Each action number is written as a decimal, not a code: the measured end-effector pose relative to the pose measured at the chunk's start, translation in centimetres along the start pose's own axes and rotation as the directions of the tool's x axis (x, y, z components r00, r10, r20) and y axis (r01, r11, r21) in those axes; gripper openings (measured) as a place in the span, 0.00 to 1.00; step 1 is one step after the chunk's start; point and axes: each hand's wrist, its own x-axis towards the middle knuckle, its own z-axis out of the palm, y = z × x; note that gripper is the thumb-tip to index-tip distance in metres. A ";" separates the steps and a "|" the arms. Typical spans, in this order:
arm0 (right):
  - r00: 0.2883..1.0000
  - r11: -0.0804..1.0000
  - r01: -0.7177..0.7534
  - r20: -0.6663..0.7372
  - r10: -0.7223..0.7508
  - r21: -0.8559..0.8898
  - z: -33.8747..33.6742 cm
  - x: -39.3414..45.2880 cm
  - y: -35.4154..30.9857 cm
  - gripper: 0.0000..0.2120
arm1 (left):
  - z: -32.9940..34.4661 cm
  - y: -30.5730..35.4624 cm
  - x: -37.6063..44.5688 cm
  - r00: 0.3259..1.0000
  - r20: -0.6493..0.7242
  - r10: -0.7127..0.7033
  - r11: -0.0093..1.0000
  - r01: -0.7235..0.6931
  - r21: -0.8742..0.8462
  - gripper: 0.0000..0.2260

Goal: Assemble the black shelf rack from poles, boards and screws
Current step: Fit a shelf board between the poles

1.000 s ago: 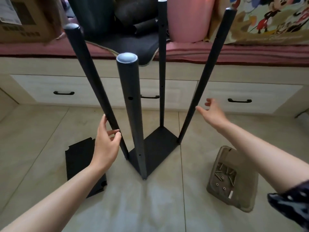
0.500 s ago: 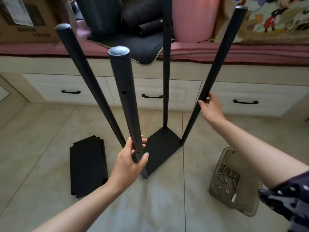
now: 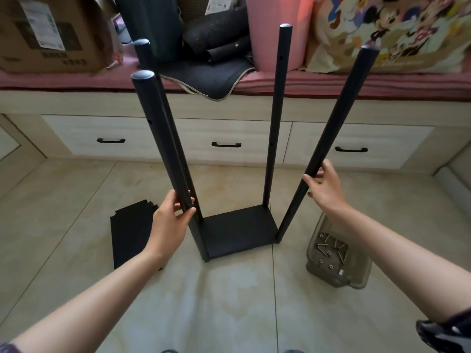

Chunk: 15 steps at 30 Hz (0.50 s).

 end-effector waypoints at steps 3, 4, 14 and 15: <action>0.999 1.000 0.027 0.017 -0.027 0.001 -0.4 -3.1 0.3 0.15 | -1.0 -0.2 -0.5 0.999 -0.032 0.013 0.999 -0.012 0.030 0.14; 0.999 0.999 0.031 0.018 -0.032 0.008 -0.5 -4.0 0.3 0.15 | -1.2 -0.3 -0.6 0.999 -0.040 0.007 0.999 -0.006 0.034 0.13; 1.000 0.999 -0.001 -0.007 0.001 0.051 -1.8 -9.5 0.3 0.13 | -1.6 0.0 -2.6 0.995 -0.081 -0.061 0.998 0.062 0.016 0.13; 1.000 0.999 -0.011 -0.006 0.012 0.053 -1.8 -9.7 0.4 0.13 | -1.5 0.0 -2.8 0.995 -0.084 -0.060 0.998 0.061 0.017 0.13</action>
